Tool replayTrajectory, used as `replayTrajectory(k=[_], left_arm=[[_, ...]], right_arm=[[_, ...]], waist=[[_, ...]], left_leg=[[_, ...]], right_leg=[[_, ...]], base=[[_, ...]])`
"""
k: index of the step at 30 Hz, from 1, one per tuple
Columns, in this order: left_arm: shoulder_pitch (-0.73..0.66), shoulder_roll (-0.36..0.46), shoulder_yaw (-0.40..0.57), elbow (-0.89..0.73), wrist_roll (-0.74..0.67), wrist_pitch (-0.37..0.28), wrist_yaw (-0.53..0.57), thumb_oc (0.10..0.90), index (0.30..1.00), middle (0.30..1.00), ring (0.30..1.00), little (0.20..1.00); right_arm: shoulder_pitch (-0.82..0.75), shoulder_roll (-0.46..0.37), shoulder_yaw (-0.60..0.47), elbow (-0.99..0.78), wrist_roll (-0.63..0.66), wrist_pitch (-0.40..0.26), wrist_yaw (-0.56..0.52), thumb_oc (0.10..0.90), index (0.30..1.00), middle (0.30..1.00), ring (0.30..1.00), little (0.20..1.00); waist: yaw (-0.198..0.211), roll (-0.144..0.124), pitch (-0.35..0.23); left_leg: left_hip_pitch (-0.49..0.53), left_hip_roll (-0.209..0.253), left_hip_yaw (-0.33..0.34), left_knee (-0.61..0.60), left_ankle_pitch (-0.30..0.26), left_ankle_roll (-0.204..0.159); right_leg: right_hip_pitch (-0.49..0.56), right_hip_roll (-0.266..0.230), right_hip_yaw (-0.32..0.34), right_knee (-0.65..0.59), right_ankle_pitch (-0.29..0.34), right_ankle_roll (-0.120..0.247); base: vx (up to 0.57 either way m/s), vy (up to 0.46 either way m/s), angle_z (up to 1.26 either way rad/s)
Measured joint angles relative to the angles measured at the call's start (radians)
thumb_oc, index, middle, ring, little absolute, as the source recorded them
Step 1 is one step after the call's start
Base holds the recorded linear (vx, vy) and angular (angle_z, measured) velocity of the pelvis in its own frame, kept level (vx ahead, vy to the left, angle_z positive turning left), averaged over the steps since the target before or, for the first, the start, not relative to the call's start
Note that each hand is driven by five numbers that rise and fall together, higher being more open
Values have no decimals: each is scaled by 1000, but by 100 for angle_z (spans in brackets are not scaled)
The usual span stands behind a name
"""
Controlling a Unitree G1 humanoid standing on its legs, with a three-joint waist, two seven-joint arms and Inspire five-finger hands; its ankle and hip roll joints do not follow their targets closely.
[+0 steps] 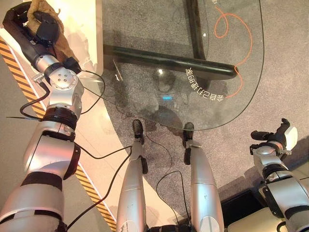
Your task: Wipe the table with a cloth and put it in the basket.
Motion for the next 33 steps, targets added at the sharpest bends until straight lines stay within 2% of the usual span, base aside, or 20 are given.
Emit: replayTrajectory(k=[5, 10, 22, 24, 25, 26, 27, 33], left_arm=[[-54, 8, -35, 32, 0, 47, -52, 100, 300, 300, 300, 200], [-61, 8, -38, 32, 0, 59, -89, 100, 300, 300, 300, 200], [-62, 11, -74, 32, 36, 130, -111, 100, 300, 300, 300, 200], [-62, 11, -74, 38, 36, 148, -111, 407, 564, 564, 564, 507], [-62, 11, -74, 39, 36, 155, -111, 740, 848, 848, 848, 840], [-63, 11, -74, 39, 36, 158, -111, 740, 848, 848, 848, 840], [-63, 11, -74, 39, 36, 167, -112, 800, 900, 900, 900, 900], [-65, 22, -73, 48, 35, 174, -127, 800, 900, 900, 900, 900]], right_arm=[[-1, 0, 22, -1, -11, -2, 3, 800, 900, 900, 900, 900], [-1, 0, 23, -3, -39, -4, 3, 800, 900, 900, 900, 900], [-4, 1, 24, -13, -45, -11, 3, 800, 900, 900, 900, 900], [-4, 1, 24, -19, -48, -11, 3, 800, 900, 900, 900, 900], [-5, 1, 24, -21, -48, -13, 2, 800, 900, 900, 900, 900], [-6, 1, 24, -21, -48, -13, 2, 800, 900, 900, 900, 900], [-5, 1, 25, -21, -49, -13, 2, 800, 900, 900, 900, 900], [-6, 1, 37, -22, -49, -13, 2, 800, 900, 900, 900, 900]], waist=[[-4, 0, 0], [-10, 0, 0], [-20, 0, 0], [-24, 0, 0], [-25, 0, 0], [-25, 0, 0], [-25, 0, 0], [-25, 0, 0]], left_leg=[[-11, 2, 2, 0, 0, 0], [-21, 2, 2, 0, 0, 0], [-45, 2, 2, 2, 0, 0], [-47, 2, 2, 2, 0, 0], [-47, 2, 1, 2, 0, 0], [-47, 2, 1, 2, 0, 0], [-47, 2, 1, 3, 0, 0], [-47, 2, 0, 14, 0, 0]], right_leg=[[-13, 2, 1, 0, 0, 0], [-21, 2, 1, 1, 0, 0], [-49, 3, 5, 6, 0, 0], [-52, 3, 6, 7, 0, 0], [-52, 3, 6, 7, 0, 0], [-52, 4, 6, 7, 0, 0], [-52, 4, 7, 8, 0, 0], [-52, 5, 10, 16, 1, -2]], base=[[11, 19, -1], [0, 0, 0], [0, 0, 0], [0, 0, 0], [0, 0, 0], [0, 0, 0], [0, 0, 0], [0, 0, 0]])
